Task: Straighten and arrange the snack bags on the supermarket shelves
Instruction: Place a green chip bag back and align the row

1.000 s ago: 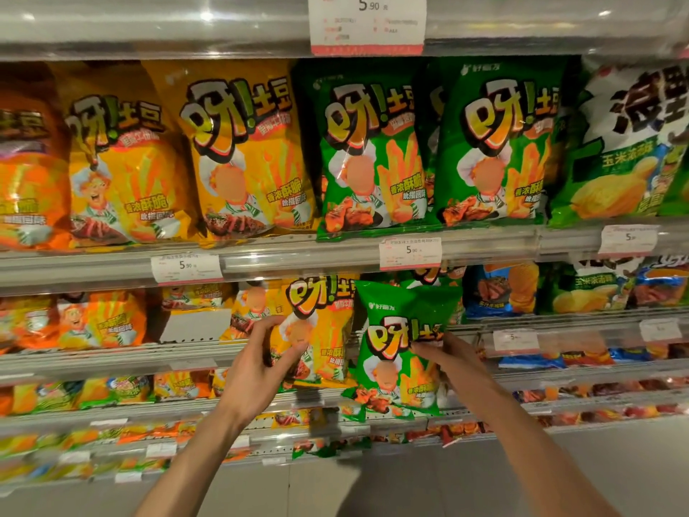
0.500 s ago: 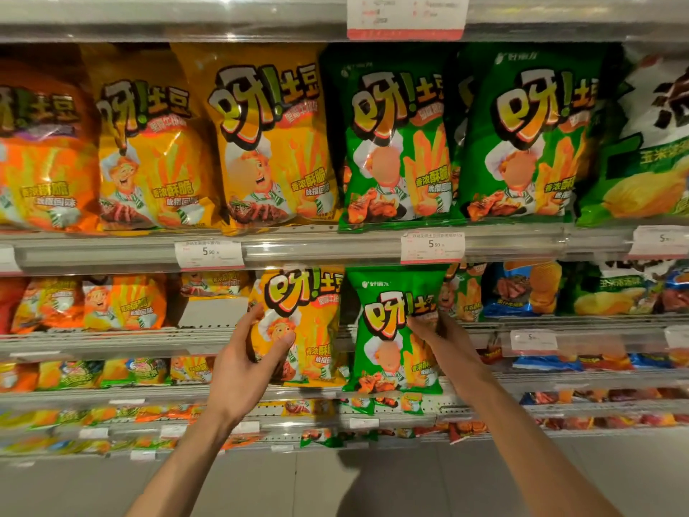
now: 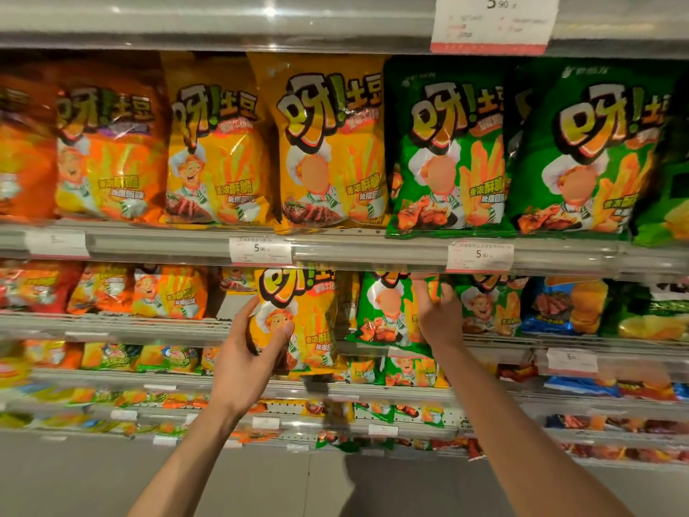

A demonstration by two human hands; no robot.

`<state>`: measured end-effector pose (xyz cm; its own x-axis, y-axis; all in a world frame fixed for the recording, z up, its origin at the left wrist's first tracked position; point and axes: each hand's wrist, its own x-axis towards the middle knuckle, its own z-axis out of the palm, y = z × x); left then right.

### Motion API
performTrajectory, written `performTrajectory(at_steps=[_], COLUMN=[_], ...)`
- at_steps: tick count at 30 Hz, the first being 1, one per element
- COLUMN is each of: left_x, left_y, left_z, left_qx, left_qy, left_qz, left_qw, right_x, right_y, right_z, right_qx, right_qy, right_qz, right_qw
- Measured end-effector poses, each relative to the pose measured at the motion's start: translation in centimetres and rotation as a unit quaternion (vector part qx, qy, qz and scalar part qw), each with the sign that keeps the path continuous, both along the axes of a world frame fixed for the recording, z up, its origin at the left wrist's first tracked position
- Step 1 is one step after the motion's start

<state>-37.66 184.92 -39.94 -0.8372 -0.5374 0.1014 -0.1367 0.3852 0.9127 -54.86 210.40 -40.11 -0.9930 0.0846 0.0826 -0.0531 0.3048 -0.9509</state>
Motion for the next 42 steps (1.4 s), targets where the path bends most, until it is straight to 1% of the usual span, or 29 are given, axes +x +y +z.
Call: performTrajectory(at_steps=[2,4,6,7,9,12,16,18,22,25,27,32,36,39,42], left_x=[0.0,-0.3,-0.5,-0.6,-0.7,-0.9,-1.4,-1.6,-1.6,-1.5,-1.5,-1.5,-1.6,-1.6,-1.5], left_y=[0.1,0.0,0.0,0.0,0.0,-0.1,-0.2,-0.2,-0.1,0.1,0.1,0.1,0.3,0.3,-0.2], left_z=[0.1,0.2,0.2,0.1,-0.1,0.0,0.1,0.0,-0.1,0.0,0.1,0.0,0.1,0.3,0.3], left_qx=[-0.009,-0.020,-0.025,-0.028,-0.034,-0.035,-0.022,-0.022,-0.028,-0.032,-0.035,-0.036,-0.030,-0.029,-0.028], left_qy=[0.002,0.003,-0.006,-0.009,-0.011,0.000,-0.006,-0.004,0.000,-0.001,0.005,0.003,0.015,0.021,0.024], left_qz=[0.000,-0.002,-0.008,-0.010,-0.011,-0.011,-0.018,-0.021,-0.013,-0.010,-0.006,-0.007,-0.008,-0.007,-0.021], left_qw=[1.000,1.000,1.000,1.000,0.999,0.999,1.000,1.000,1.000,0.999,0.999,0.999,0.999,0.999,0.999], right_x=[-0.1,0.0,0.3,0.5,0.7,0.5,-0.1,-0.5,-1.3,-1.8,-1.8,-0.7,-0.7,0.0,1.3], right_y=[-0.3,-0.1,0.5,0.9,1.6,1.6,1.4,1.5,1.5,1.3,1.1,1.3,1.6,1.9,2.0], right_z=[-0.1,-0.3,-0.7,-0.8,-1.2,-1.2,-0.8,-0.7,-0.9,-1.1,-1.0,-1.9,-1.5,-1.7,-2.3], right_qx=[-0.024,-0.038,0.004,0.023,0.031,0.016,-0.037,-0.053,-0.027,-0.027,-0.005,0.083,0.181,0.190,0.218], right_qy=[-0.008,-0.052,-0.111,-0.133,-0.147,-0.135,-0.082,-0.074,-0.076,-0.081,-0.090,-0.056,-0.039,-0.037,0.005], right_qz=[0.004,0.054,0.120,0.136,0.153,0.148,0.086,0.067,0.052,0.053,0.069,0.102,0.132,0.107,0.054], right_qw=[1.000,0.996,0.986,0.982,0.977,0.980,0.992,0.994,0.995,0.995,0.994,0.990,0.974,0.975,0.974])
